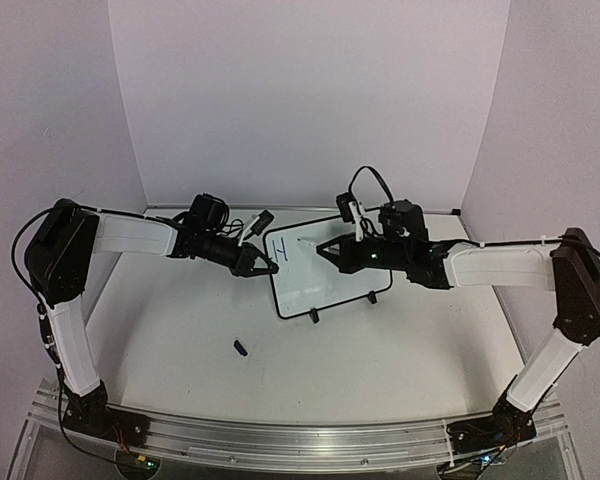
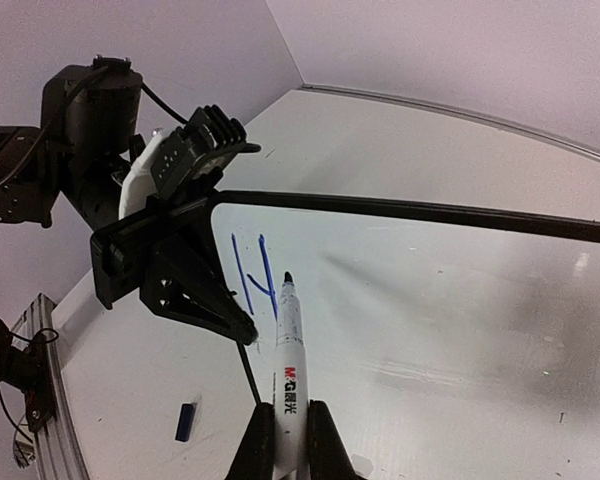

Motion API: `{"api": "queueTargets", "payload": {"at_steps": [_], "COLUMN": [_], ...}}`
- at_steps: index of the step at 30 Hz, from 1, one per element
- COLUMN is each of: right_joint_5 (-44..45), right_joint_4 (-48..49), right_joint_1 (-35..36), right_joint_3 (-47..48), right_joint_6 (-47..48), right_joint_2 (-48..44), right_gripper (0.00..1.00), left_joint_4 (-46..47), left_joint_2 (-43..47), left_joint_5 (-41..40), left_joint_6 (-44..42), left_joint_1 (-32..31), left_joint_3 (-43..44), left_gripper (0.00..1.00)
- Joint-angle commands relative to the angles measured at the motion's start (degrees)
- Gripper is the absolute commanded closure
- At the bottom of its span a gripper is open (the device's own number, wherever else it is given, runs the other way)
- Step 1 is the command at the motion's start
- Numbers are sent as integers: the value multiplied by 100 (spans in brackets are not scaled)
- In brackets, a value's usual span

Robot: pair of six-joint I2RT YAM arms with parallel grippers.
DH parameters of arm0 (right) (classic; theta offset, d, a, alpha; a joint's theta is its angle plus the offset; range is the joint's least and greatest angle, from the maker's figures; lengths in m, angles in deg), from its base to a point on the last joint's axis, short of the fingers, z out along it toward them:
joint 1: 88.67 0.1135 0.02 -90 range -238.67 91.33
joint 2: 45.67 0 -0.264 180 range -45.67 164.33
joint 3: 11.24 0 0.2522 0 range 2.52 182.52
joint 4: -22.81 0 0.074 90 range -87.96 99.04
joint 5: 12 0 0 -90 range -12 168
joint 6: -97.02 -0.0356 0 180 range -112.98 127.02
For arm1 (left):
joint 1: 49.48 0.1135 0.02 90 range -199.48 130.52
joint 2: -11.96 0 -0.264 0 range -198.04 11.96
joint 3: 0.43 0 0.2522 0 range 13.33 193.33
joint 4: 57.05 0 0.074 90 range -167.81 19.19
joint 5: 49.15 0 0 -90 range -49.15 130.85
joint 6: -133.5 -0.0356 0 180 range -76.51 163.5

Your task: Write a sentence on the whiteboard

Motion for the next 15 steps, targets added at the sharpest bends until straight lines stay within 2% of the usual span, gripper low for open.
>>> {"api": "queueTargets", "payload": {"at_steps": [1,15], "right_joint_5": [-73,-6], "right_joint_4": [103,103], "right_joint_1": [-5,-13], "right_joint_3": [230,468], "right_joint_6": [44,70], "right_joint_2": [190,496], "right_gripper": [100,100], "left_joint_4": [-332,-341], "left_joint_2": [-89,-107], "left_joint_5": [123,126], "left_joint_6": [-11,-11], "left_joint_1": [-51,-51], "left_joint_3": [168,186], "left_gripper": [100,100]}}
